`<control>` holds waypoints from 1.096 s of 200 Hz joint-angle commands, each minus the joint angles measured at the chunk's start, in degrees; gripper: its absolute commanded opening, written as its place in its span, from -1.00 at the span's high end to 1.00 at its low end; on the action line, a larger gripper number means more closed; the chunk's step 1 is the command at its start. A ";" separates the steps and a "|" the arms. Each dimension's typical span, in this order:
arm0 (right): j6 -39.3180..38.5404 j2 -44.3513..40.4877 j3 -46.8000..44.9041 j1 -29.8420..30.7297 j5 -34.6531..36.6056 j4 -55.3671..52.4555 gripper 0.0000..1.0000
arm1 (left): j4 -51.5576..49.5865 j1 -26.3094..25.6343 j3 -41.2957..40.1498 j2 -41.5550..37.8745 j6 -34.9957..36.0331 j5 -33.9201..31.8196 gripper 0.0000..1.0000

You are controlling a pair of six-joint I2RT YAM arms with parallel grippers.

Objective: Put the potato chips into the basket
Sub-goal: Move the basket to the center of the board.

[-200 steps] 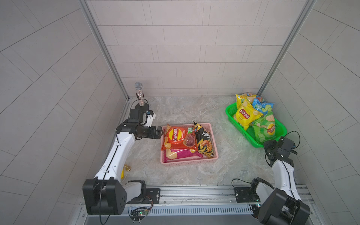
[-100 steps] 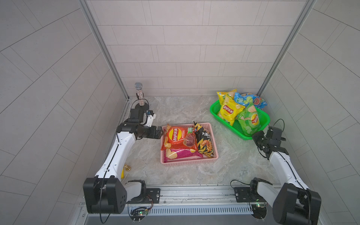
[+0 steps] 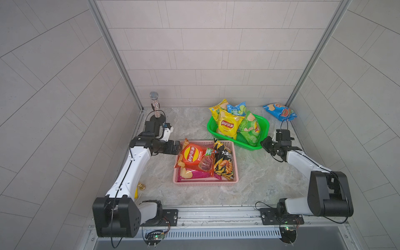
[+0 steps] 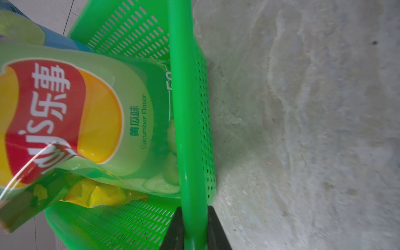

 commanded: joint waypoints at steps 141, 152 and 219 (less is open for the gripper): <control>-1.43 7.56 16.00 -11.62 7.27 -3.68 -0.24 | 0.26 0.18 -0.78 0.37 0.45 -1.08 -1.00; 0.28 9.13 17.31 -12.46 8.60 -3.69 -0.25 | 0.35 0.20 -0.75 0.68 0.43 -1.46 -1.00; 12.63 22.11 27.81 -12.39 17.46 -1.43 -0.31 | 0.10 0.14 -0.74 2.02 0.43 -1.92 -1.00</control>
